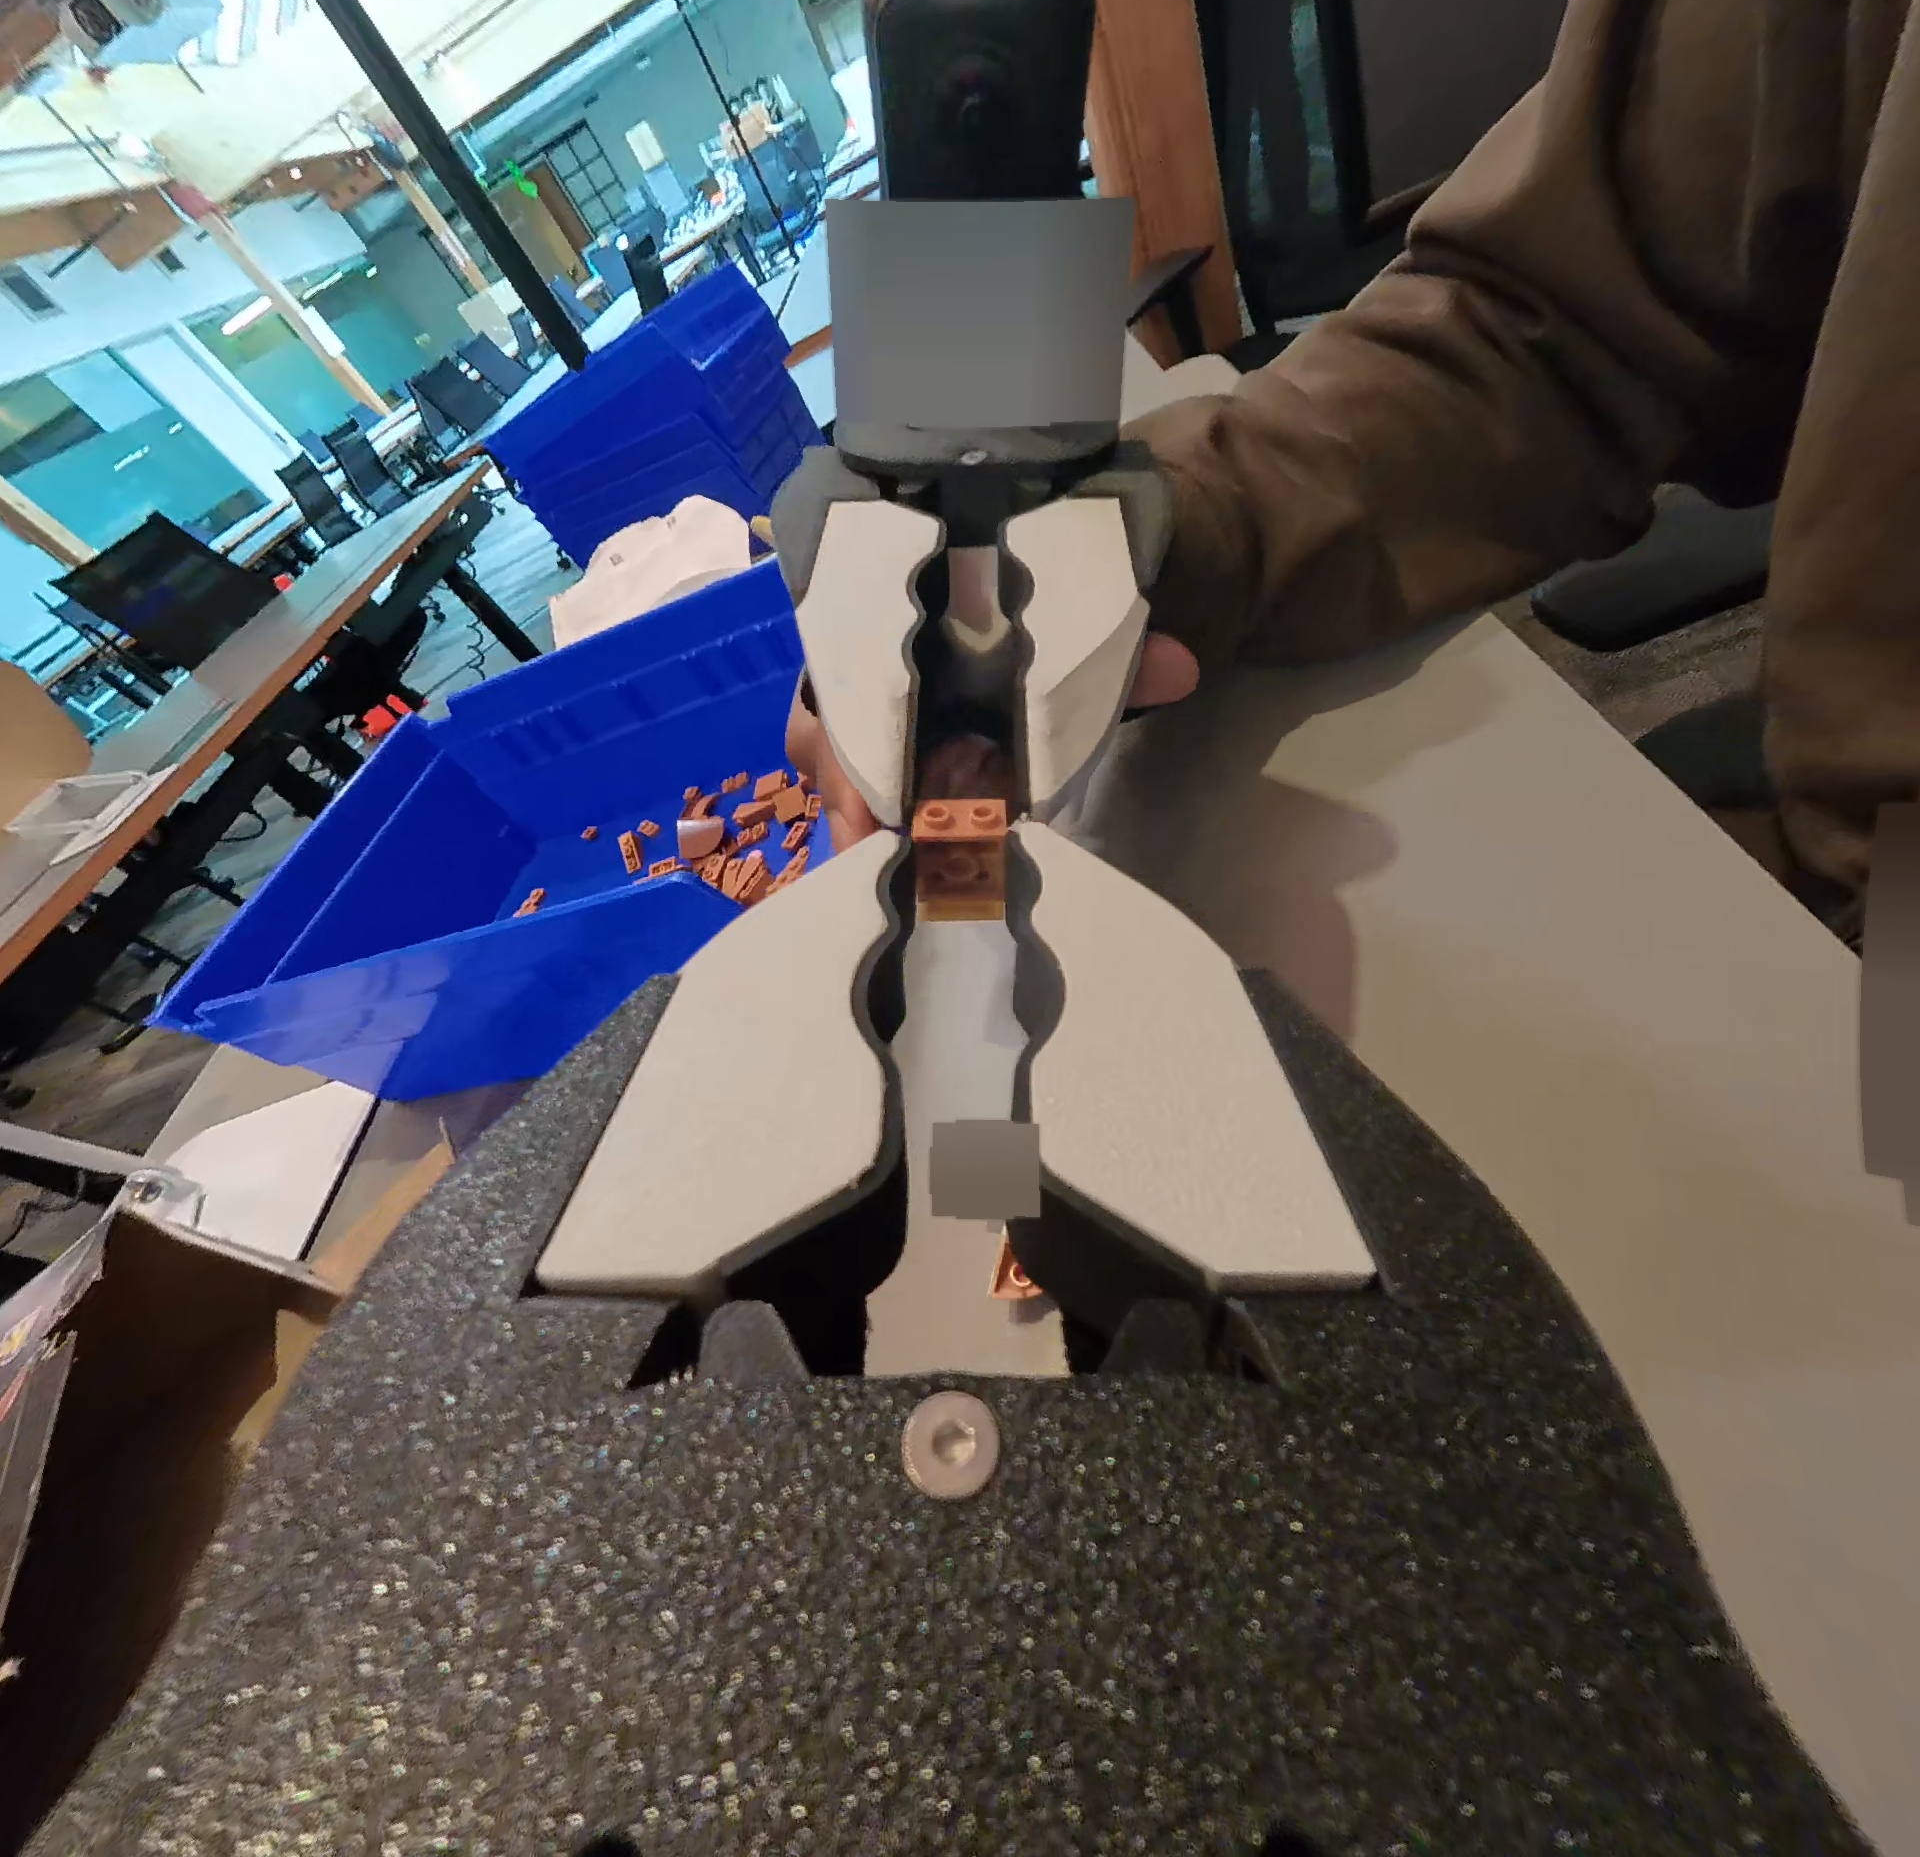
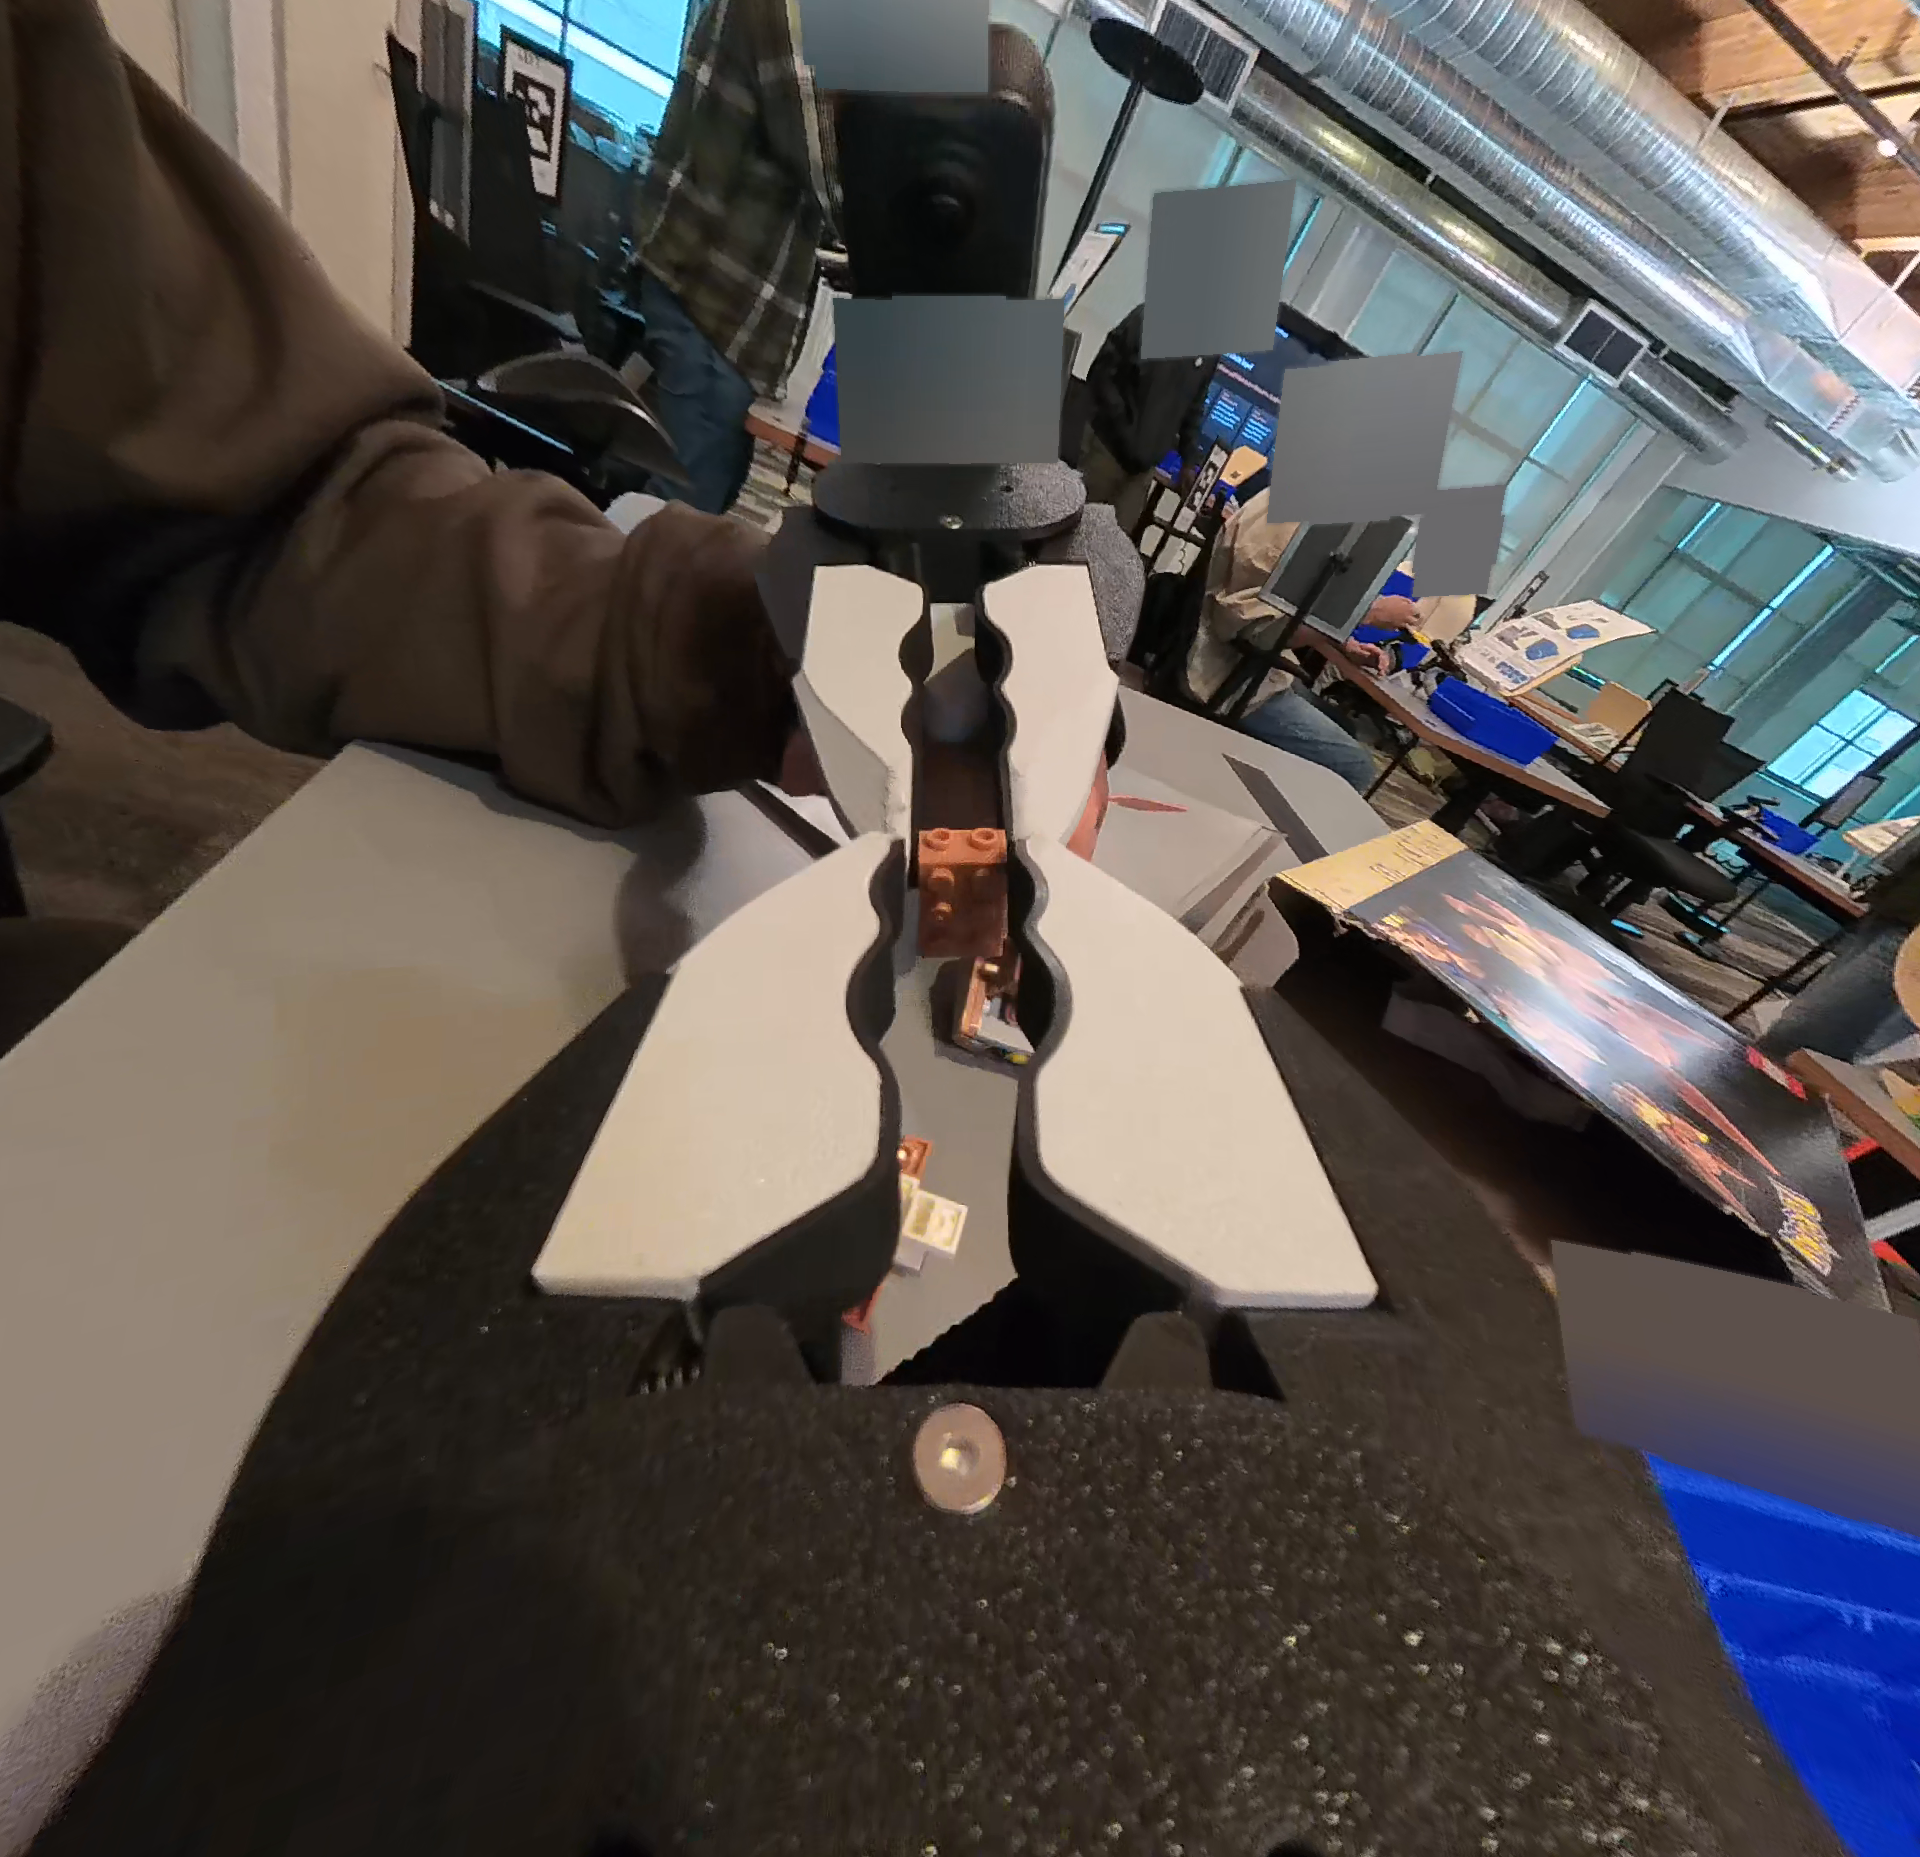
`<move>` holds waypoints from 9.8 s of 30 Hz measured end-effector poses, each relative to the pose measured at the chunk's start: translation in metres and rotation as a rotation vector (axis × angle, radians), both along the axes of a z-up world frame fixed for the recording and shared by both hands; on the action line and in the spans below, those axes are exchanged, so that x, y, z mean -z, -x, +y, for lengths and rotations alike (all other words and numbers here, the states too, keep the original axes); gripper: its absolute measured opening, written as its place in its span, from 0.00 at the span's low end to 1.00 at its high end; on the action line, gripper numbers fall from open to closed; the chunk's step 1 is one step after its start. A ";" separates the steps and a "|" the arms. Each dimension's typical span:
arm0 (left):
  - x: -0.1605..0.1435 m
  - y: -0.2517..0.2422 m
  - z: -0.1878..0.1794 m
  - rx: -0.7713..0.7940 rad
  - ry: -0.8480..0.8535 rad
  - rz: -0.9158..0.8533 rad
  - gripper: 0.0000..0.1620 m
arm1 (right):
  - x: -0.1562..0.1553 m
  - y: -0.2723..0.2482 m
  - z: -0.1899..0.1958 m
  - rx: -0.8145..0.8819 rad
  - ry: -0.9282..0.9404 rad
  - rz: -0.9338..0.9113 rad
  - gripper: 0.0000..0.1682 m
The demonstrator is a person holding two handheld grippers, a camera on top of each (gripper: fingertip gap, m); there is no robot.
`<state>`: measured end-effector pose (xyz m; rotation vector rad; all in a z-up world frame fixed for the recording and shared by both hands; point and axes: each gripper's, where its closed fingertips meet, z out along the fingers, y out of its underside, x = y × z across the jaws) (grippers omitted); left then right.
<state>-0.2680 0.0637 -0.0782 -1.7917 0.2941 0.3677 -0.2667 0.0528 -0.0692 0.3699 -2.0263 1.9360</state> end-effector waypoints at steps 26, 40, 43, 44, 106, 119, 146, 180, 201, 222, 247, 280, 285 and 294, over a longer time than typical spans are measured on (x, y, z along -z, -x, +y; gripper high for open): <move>-0.011 -0.001 0.000 0.006 -0.057 -0.011 0.10 | -0.009 0.001 0.000 0.035 -0.009 -0.030 0.09; -0.015 0.000 0.000 0.034 -0.136 -0.081 0.10 | -0.011 0.003 0.002 0.039 0.007 -0.054 0.09; -0.017 0.000 0.000 0.046 -0.165 -0.113 0.10 | -0.012 0.004 0.002 0.038 0.016 -0.060 0.09; -0.018 0.001 0.000 0.046 -0.172 -0.118 0.10 | -0.013 0.004 0.002 0.038 0.018 -0.062 0.09; -0.011 0.025 0.000 0.082 -0.308 -0.857 0.11 | 0.002 0.037 -0.005 0.508 -0.071 0.658 0.15; -0.016 0.022 0.000 0.095 -0.317 -0.811 0.10 | -0.002 0.033 -0.004 0.498 -0.073 0.673 0.14; -0.014 0.023 -0.010 0.033 -0.236 -0.768 0.10 | -0.002 0.028 -0.004 0.469 -0.073 0.778 0.20; -0.020 0.018 -0.002 0.026 -0.254 -0.659 0.10 | -0.010 0.024 -0.006 0.489 -0.023 0.614 0.14; -0.032 0.021 -0.002 -0.128 -0.274 -0.176 0.10 | -0.014 0.031 -0.003 0.558 0.029 0.546 0.05; -0.025 -0.017 -0.003 0.114 -0.219 -0.007 0.10 | -0.017 -0.011 -0.003 0.017 0.134 0.075 0.11; 0.001 -0.014 -0.007 0.087 -0.009 0.038 0.10 | 0.008 -0.007 -0.008 0.034 -0.041 0.120 0.09; -0.020 0.002 -0.023 0.031 -0.143 0.025 0.10 | 0.002 0.013 0.000 0.142 0.030 0.184 0.01; -0.017 0.011 -0.020 -0.022 -0.158 0.032 0.10 | 0.012 0.027 -0.006 0.248 0.027 0.207 0.08; -0.027 0.034 -0.017 -0.211 -0.273 0.072 0.10 | 0.011 0.044 -0.003 0.433 0.092 0.158 0.08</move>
